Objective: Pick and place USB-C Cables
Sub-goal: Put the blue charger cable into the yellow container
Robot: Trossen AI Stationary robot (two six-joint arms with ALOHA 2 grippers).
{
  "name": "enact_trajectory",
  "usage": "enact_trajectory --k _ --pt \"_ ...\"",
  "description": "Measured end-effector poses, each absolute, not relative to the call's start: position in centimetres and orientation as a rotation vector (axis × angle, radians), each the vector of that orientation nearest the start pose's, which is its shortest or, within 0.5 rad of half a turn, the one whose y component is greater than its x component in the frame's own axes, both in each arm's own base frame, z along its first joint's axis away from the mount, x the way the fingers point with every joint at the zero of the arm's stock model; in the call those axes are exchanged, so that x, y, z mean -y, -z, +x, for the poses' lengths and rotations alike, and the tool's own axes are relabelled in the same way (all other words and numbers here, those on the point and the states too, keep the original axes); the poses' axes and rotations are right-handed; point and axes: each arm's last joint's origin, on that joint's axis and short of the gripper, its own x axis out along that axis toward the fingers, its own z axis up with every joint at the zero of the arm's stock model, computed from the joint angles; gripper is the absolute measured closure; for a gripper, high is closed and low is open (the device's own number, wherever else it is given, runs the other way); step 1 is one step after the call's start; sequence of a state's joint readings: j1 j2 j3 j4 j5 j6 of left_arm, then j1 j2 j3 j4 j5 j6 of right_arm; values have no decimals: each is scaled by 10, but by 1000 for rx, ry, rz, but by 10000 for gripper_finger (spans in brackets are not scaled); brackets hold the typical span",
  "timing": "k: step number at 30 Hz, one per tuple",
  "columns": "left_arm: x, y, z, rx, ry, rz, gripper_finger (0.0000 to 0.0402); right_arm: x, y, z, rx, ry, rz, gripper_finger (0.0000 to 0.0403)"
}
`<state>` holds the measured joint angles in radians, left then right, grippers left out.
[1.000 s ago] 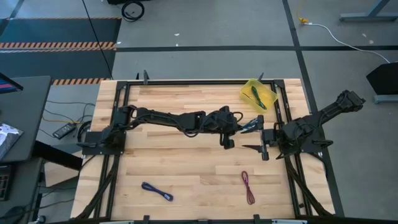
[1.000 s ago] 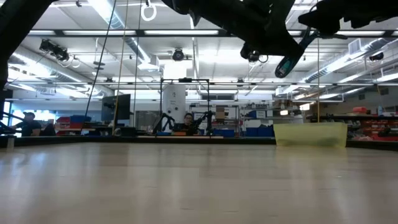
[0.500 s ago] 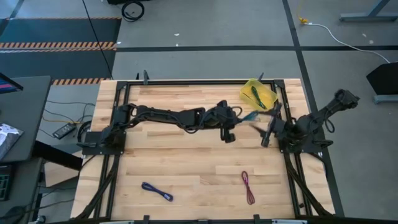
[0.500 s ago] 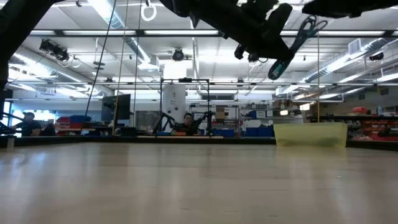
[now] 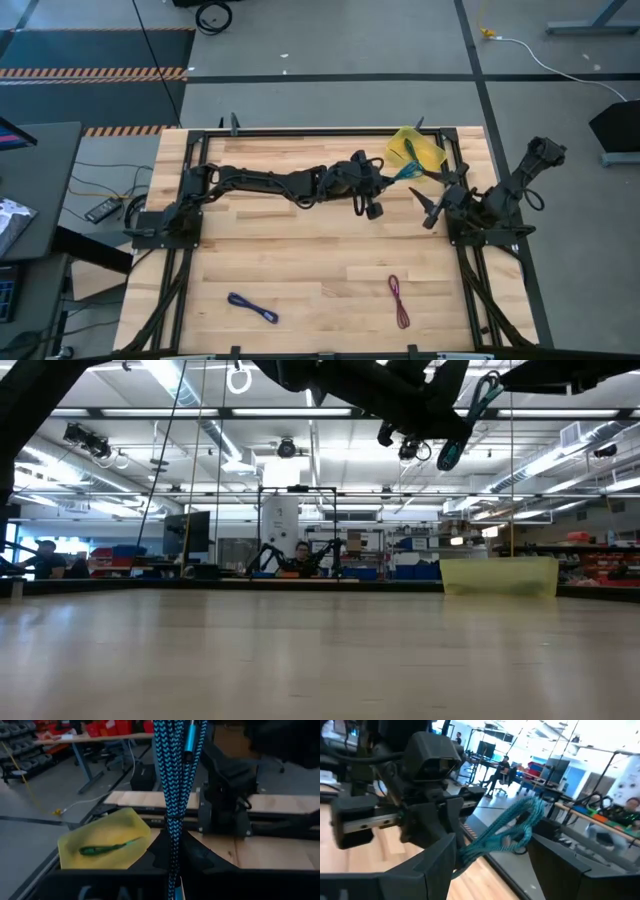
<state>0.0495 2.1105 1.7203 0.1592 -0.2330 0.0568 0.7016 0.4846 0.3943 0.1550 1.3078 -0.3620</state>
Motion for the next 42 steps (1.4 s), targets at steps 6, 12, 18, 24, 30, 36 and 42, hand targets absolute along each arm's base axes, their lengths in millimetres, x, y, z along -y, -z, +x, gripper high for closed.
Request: enact_trajectory --k 6,12,18,24,30,36,42 --pt "-35 -275 499 -187 -248 70 381 -52 -270 101 -76 624 -286 151" --pt "-19 -276 500 -172 -176 79 381 -49 -272 104 -43 584 -260 151" --pt "-9 -276 500 -175 -127 81 381 -44 -277 110 16 502 -240 152" --pt "-5 -275 500 -178 -108 81 381 -41 -277 116 24 465 -285 208" --pt "-6 -273 500 -199 -118 84 356 -43 -273 121 -28 465 -395 374" --pt "-8 -268 499 -254 -128 82 329 -38 -269 126 -91 558 -465 375" --pt "-10 -251 492 -447 -221 117 324 -24 -267 128 -194 743 -562 375"
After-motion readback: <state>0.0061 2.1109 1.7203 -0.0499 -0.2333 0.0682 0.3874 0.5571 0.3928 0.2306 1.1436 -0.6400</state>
